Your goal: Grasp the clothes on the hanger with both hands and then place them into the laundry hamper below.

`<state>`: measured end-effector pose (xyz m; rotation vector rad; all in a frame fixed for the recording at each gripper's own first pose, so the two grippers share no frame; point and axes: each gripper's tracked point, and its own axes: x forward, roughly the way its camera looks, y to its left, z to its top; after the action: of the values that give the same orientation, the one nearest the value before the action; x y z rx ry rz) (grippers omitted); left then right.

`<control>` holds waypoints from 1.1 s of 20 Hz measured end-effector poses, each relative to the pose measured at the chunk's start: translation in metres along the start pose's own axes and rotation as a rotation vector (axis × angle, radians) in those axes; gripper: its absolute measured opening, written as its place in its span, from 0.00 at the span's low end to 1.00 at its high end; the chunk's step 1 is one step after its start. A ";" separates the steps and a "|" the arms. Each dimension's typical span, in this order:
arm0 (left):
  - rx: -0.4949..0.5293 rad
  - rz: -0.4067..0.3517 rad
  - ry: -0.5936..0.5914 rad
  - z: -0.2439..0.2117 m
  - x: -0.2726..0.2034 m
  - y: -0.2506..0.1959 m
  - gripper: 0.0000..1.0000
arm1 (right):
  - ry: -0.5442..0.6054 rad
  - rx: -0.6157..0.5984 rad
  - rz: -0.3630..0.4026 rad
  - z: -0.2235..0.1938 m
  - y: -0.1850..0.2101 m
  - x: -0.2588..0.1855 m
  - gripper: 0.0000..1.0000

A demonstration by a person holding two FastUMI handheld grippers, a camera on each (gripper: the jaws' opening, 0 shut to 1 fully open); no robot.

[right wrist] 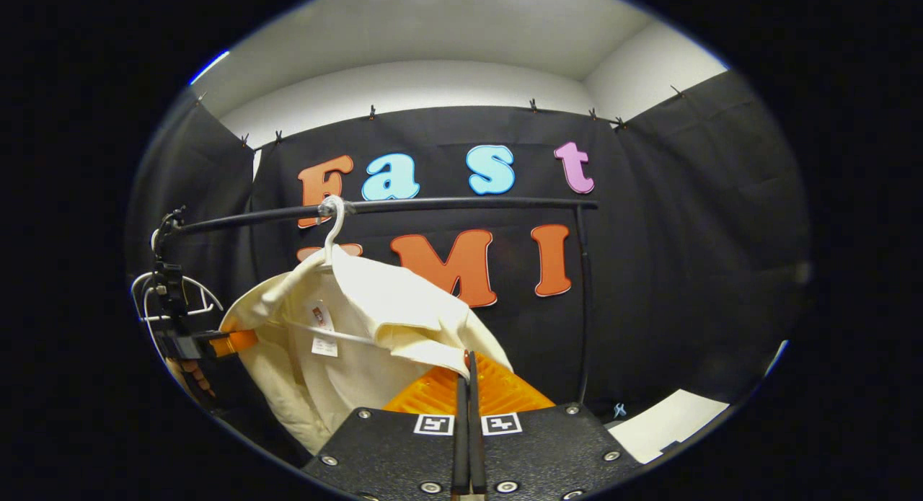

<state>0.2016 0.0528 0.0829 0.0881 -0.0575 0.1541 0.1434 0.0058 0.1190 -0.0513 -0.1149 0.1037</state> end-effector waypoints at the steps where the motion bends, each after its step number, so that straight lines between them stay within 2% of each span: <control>1: 0.007 0.003 -0.010 0.005 -0.002 0.002 0.08 | -0.025 -0.011 -0.012 0.009 -0.003 -0.001 0.00; 7: 0.043 0.017 -0.084 0.044 -0.009 0.015 0.08 | -0.115 -0.089 -0.092 0.053 -0.029 0.004 0.00; 14: 0.058 -0.009 -0.163 0.089 -0.014 0.019 0.08 | -0.144 -0.142 -0.154 0.080 -0.050 0.020 0.00; 19: 0.084 -0.033 -0.162 0.099 -0.016 0.015 0.08 | -0.184 -0.177 -0.152 0.101 -0.058 0.042 0.00; 20: 0.088 -0.041 -0.159 0.100 -0.015 0.012 0.08 | -0.183 -0.186 -0.154 0.102 -0.063 0.045 0.04; 22: 0.096 -0.056 -0.151 0.100 -0.013 0.009 0.08 | -0.187 -0.187 -0.148 0.105 -0.069 0.053 0.00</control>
<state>0.1822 0.0509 0.1820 0.1971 -0.1983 0.0944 0.1898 -0.0521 0.2334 -0.2196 -0.3149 -0.0512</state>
